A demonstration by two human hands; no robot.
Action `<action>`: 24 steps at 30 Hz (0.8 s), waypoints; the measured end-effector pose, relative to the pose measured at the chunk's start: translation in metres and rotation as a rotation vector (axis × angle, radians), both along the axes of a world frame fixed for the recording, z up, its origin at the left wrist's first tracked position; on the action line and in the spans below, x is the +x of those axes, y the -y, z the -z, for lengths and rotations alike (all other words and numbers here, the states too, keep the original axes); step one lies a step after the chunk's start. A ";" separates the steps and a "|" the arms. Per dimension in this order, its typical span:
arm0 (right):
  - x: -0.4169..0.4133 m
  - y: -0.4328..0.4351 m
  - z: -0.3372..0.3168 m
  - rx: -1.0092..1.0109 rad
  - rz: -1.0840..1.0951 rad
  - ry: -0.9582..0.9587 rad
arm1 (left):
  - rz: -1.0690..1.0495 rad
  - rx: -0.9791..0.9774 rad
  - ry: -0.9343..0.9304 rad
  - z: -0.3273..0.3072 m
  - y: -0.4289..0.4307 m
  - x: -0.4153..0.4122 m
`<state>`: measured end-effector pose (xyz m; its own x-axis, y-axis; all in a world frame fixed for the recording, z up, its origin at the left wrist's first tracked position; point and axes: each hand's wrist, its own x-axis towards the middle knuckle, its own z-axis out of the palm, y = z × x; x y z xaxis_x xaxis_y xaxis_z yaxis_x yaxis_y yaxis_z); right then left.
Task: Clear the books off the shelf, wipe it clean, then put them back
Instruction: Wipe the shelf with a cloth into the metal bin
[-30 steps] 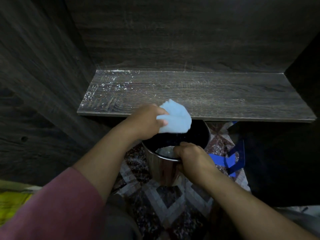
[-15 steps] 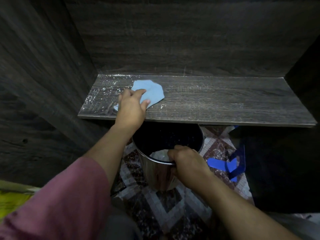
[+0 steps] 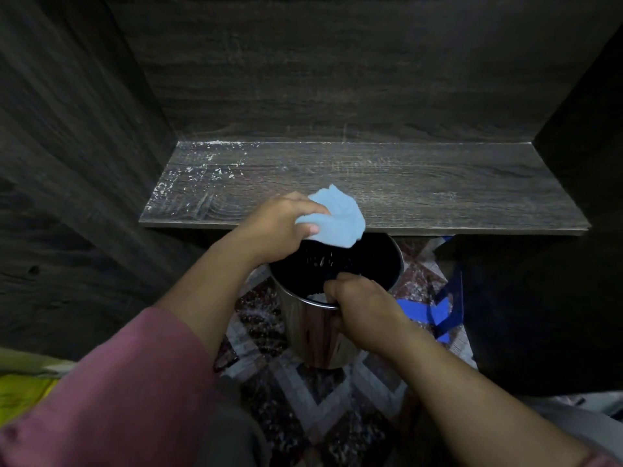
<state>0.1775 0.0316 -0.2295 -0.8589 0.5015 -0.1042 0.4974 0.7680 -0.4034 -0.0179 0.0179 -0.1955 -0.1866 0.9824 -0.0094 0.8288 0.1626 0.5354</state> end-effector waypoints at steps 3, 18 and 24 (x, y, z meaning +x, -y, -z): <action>-0.002 0.001 -0.001 -0.029 -0.024 -0.023 | 0.016 0.024 0.024 -0.006 0.011 0.004; -0.039 0.021 0.003 0.001 -0.099 -0.026 | -0.865 0.457 -0.332 0.003 0.064 -0.074; -0.049 0.024 0.008 -0.006 -0.120 0.041 | -0.908 0.344 -0.377 0.030 0.076 -0.092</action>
<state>0.1288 0.0079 -0.2380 -0.9077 0.3943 -0.1433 0.4180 0.8208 -0.3894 -0.1096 -0.0582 -0.2258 -0.7896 0.4099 0.4566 0.5942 0.6963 0.4026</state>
